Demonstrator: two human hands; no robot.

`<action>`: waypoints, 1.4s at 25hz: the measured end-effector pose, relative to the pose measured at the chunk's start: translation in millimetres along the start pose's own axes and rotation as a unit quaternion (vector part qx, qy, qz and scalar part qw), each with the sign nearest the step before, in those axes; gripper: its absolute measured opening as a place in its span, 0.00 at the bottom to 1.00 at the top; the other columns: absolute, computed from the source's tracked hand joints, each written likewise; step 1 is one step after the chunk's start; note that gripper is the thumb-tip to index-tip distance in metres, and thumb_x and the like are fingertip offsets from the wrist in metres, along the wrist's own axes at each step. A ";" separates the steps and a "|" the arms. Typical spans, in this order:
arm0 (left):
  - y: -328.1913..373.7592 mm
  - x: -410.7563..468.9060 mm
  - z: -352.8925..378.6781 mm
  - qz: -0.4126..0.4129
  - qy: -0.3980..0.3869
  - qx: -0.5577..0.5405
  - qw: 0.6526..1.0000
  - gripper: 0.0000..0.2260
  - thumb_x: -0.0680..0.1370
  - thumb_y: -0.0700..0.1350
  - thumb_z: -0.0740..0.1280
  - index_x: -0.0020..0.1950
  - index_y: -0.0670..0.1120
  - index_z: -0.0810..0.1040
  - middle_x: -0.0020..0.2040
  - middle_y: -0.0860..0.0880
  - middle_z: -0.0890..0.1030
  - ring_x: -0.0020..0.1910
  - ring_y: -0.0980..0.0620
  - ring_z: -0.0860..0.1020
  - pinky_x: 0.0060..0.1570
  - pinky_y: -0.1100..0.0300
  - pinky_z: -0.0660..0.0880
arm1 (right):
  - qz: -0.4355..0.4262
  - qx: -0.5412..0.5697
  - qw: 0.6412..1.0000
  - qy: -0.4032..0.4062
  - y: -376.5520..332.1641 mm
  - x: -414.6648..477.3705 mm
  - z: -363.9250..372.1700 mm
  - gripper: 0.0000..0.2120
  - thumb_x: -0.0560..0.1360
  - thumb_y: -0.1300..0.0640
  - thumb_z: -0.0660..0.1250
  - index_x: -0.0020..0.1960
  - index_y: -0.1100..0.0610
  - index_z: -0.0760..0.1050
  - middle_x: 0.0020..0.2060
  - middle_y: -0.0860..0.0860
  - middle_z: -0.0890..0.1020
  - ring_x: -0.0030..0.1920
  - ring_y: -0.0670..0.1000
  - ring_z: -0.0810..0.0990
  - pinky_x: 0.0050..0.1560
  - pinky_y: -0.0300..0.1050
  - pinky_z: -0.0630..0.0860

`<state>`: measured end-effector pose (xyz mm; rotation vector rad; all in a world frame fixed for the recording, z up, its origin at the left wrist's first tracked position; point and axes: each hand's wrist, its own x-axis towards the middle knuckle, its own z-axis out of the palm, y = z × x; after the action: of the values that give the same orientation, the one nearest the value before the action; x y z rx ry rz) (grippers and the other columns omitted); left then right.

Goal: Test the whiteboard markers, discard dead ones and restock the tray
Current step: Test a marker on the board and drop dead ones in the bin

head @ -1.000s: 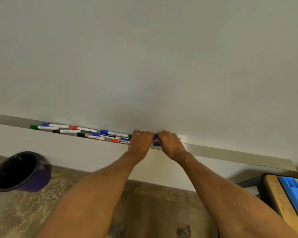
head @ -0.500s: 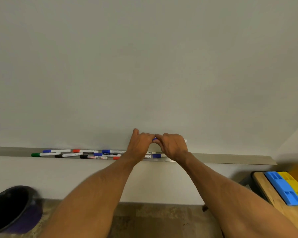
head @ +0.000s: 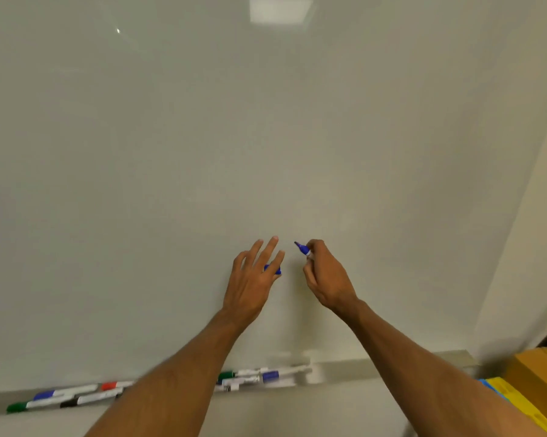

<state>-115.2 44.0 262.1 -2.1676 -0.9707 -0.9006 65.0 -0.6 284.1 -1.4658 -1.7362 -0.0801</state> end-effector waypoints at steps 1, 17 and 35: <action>-1.6 21.1 -6.5 0.006 0.016 0.009 1.000 0.25 0.72 0.46 0.73 0.68 0.44 0.74 0.71 0.43 0.70 0.68 0.40 0.70 0.60 0.46 0.72 | -0.013 0.014 0.999 0.036 -1.6 15.1 -14.2 0.10 0.80 0.59 0.57 0.61 0.56 0.66 0.45 0.50 0.75 0.36 0.48 0.73 0.38 0.39 0.68; -4.1 270.6 -47.9 -0.075 0.146 0.055 0.985 0.25 0.81 0.48 0.60 0.77 0.47 0.57 0.77 0.44 0.59 0.76 0.42 0.56 0.72 0.44 0.50 | -0.203 0.064 0.945 0.250 13.3 171.8 -177.4 0.14 0.73 0.49 0.66 0.57 0.52 0.71 0.44 0.46 0.78 0.41 0.46 0.77 0.39 0.40 0.75; -13.0 268.0 -24.3 -0.057 0.218 0.078 0.971 0.22 0.83 0.49 0.53 0.76 0.45 0.59 0.76 0.46 0.61 0.75 0.43 0.58 0.73 0.44 0.55 | -0.140 0.072 0.934 0.320 41.3 172.5 -132.9 0.10 0.76 0.53 0.62 0.51 0.60 0.72 0.33 0.54 0.78 0.29 0.53 0.75 0.33 0.53 0.76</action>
<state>1.4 139.1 485.5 -1.6956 -0.9121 -1.2456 178.6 76.2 458.3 -0.9294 -1.3547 -0.5131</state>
